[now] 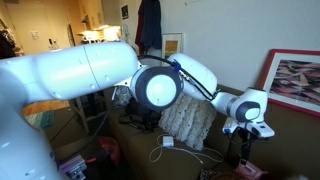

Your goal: Move the brown bag to the left

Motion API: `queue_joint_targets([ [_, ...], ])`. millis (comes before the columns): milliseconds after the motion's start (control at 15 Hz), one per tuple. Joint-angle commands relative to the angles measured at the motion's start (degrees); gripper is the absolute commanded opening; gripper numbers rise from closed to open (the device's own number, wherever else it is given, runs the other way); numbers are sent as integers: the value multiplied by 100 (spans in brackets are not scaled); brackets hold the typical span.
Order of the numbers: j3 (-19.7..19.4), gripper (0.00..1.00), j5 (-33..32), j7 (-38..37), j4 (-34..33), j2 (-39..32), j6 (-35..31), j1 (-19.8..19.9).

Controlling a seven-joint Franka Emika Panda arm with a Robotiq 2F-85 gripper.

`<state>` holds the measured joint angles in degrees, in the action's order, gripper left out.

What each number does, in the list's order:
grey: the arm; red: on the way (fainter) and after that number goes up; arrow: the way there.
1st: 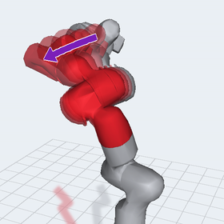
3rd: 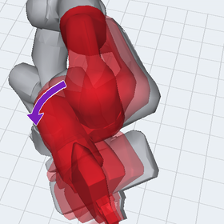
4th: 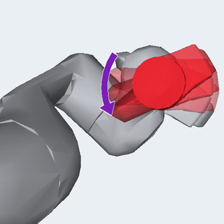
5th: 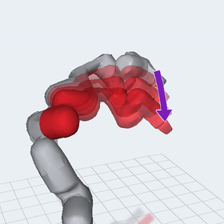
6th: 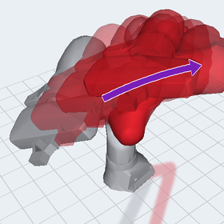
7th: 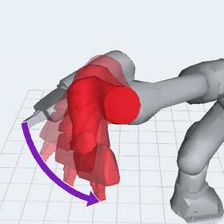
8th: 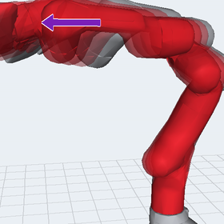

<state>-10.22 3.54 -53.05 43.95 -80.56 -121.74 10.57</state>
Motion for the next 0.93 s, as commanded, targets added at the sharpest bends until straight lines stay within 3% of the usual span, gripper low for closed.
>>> queue_joint_targets([
  [0,-121,100,-47,-350,-346,-384,108,-2],
  [200,-160,100,-53,-604,-668,-675,162,69],
  [267,-137,100,-109,-735,-174,-387,-102,36],
  [867,-345,100,-260,-1415,-386,-384,75,256],
])
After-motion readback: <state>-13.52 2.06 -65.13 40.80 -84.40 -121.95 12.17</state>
